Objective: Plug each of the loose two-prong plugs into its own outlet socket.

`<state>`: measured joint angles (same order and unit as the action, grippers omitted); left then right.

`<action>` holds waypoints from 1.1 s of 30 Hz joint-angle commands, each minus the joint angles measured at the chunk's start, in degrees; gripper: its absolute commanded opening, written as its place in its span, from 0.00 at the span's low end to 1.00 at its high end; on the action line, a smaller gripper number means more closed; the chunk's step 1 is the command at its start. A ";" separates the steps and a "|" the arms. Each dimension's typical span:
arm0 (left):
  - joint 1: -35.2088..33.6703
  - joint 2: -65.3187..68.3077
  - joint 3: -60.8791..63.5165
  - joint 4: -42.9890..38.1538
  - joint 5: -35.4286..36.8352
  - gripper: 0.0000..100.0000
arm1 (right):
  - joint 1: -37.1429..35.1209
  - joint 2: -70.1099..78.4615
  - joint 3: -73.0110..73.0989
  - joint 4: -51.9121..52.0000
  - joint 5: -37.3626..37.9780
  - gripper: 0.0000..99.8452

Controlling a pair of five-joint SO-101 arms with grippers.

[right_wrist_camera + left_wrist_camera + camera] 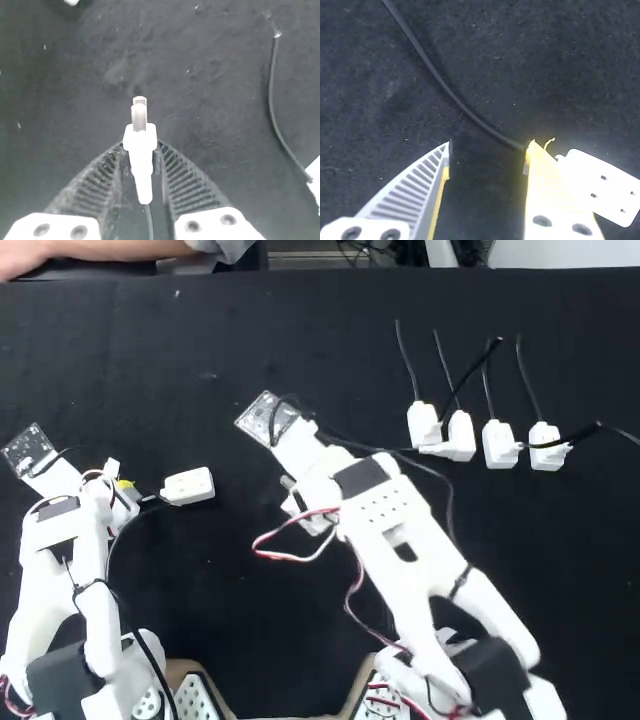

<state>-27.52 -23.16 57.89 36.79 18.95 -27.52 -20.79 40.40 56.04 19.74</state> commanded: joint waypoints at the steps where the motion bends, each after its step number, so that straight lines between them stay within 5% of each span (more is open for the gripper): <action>1: 0.84 -1.93 -0.31 -0.35 0.62 0.24 | -1.05 -4.35 2.68 -6.86 -4.84 0.01; 10: 0.84 -2.02 -0.57 -0.35 0.53 0.24 | -8.18 -5.85 11.12 -23.38 -13.89 0.01; 17: 1.27 -2.02 -1.63 -0.09 0.53 0.24 | -9.76 -5.85 12.35 -24.70 -16.53 0.01; 26: 14.73 -1.93 -10.42 4.48 -7.74 0.24 | -9.49 -9.19 21.41 -35.16 -20.31 0.01; 33: 17.71 -2.11 -10.77 4.48 -5.27 0.24 | -9.58 -13.49 27.91 -42.99 -22.51 0.01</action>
<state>-10.73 -23.16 48.84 41.19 12.53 -36.48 -31.52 68.26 16.40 -0.66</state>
